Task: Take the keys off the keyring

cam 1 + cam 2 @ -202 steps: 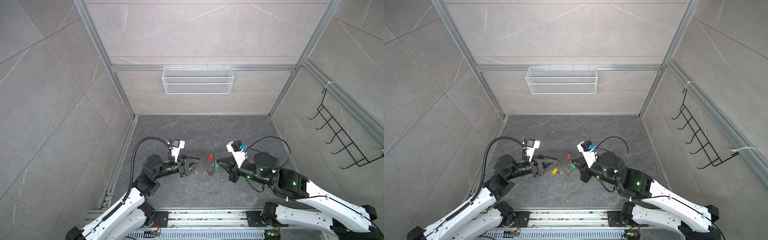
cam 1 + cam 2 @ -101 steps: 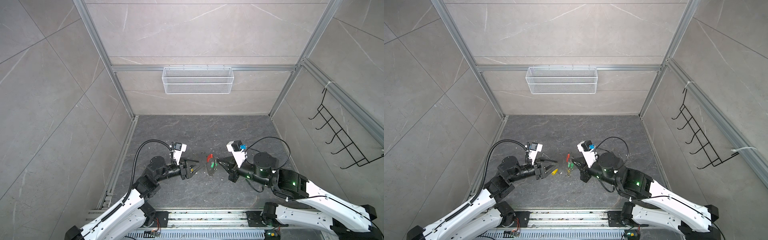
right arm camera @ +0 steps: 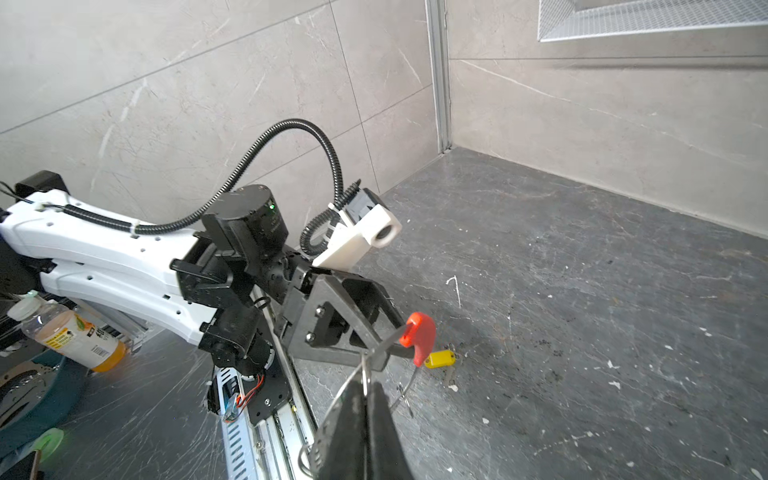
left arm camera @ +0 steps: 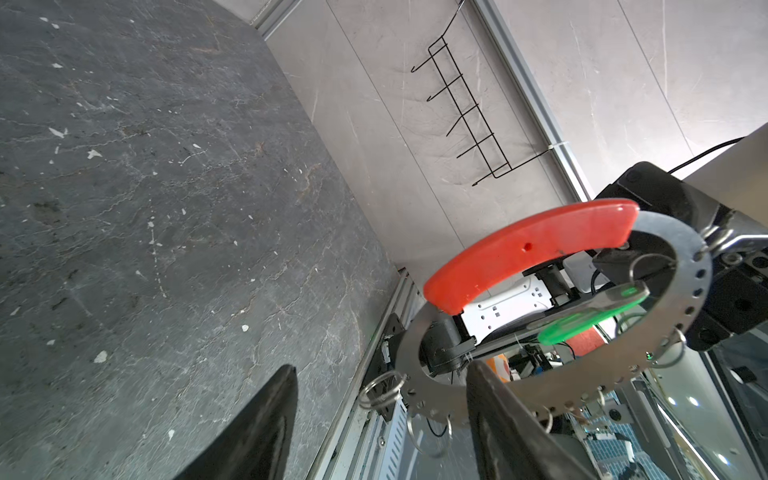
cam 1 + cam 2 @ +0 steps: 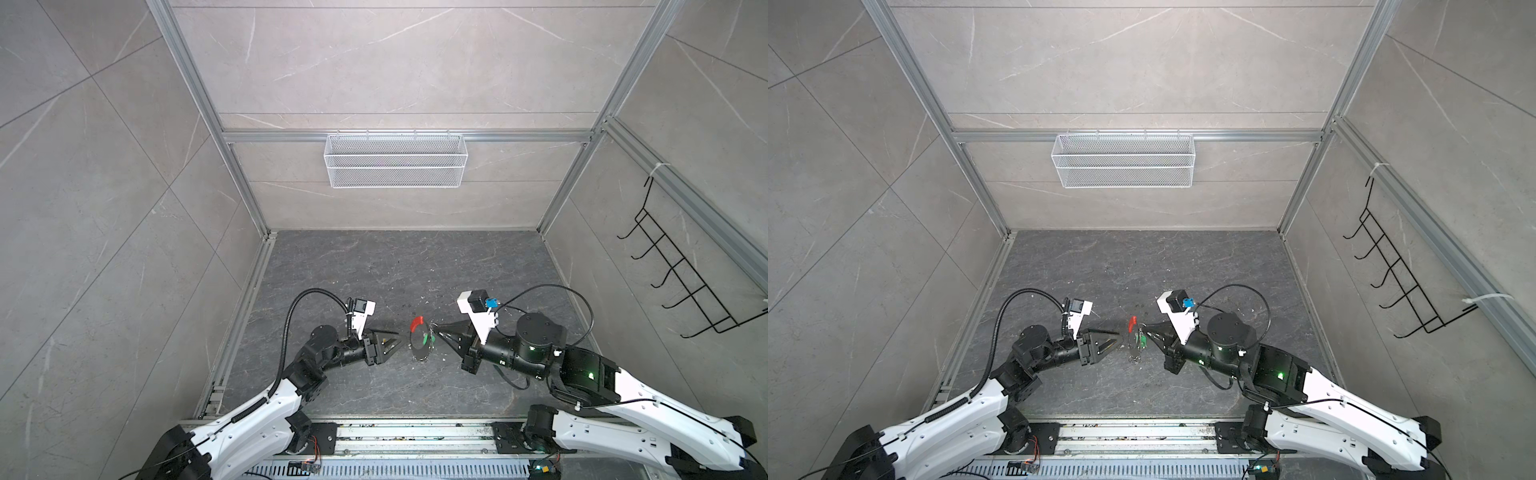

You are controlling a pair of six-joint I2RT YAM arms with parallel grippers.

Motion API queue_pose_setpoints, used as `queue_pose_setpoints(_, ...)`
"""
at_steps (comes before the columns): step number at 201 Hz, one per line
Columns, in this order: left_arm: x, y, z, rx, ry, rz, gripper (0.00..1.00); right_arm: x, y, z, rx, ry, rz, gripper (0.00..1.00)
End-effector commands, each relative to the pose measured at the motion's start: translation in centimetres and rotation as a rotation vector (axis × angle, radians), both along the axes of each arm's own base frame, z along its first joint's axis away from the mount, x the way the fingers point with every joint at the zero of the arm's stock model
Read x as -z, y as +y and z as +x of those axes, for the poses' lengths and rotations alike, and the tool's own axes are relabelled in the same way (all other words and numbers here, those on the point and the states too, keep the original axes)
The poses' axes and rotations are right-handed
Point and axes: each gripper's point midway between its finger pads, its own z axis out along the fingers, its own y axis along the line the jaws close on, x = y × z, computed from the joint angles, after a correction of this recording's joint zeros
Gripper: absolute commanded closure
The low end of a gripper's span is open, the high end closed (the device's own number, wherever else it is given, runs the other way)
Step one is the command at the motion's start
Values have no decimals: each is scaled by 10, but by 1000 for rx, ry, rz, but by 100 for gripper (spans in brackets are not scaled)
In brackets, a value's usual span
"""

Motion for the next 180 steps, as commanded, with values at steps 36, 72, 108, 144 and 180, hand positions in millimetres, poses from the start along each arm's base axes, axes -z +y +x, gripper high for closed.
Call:
queue_pose_setpoints(36,-41,-11,-10,111,-111,-159,33,-24,-2,-6,-23,-50,91,100)
queue_pose_setpoints(72,-61,-11,-17,159,-159,-238,35,-24,0,-5,-21,-43,93,100)
queue_pose_setpoints(108,-65,-13,-20,183,-157,-256,47,-25,0,-5,-20,-41,96,100)
queue_pose_setpoints(144,-65,-10,-22,180,-148,-244,65,-21,-2,-5,-16,-35,78,100)
queue_pose_setpoints(180,-73,-2,-30,167,-160,-216,80,-11,-3,-4,-11,-23,32,100)
